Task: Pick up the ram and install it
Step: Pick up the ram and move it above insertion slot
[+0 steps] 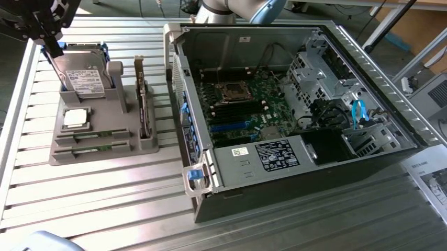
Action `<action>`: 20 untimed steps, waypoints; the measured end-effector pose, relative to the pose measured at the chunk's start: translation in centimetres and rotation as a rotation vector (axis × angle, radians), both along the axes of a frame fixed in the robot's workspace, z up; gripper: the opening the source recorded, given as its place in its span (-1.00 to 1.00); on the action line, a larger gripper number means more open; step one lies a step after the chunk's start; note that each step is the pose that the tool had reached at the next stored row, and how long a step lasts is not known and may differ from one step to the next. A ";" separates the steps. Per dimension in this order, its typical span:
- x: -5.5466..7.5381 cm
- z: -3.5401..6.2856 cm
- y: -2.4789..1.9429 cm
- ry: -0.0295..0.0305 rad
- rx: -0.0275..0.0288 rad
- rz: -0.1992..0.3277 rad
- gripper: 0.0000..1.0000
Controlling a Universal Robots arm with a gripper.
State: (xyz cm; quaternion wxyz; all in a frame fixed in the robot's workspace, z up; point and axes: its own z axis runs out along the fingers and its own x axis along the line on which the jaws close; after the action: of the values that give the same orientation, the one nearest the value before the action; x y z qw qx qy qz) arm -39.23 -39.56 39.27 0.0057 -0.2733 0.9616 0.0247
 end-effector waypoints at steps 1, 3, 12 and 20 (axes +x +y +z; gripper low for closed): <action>0.0 0.00 0.00 -0.0001 0.0000 0.013 -0.80; 0.0 0.00 0.00 -0.0001 0.0000 0.042 -0.80; 0.0 0.00 0.00 -0.0001 0.0000 0.163 -0.80; 0.0 0.00 0.00 0.0000 0.0000 0.271 -0.80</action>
State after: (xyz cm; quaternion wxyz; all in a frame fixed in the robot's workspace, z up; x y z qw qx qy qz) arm -39.23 -39.56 39.27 0.0023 -0.4009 0.9158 0.0252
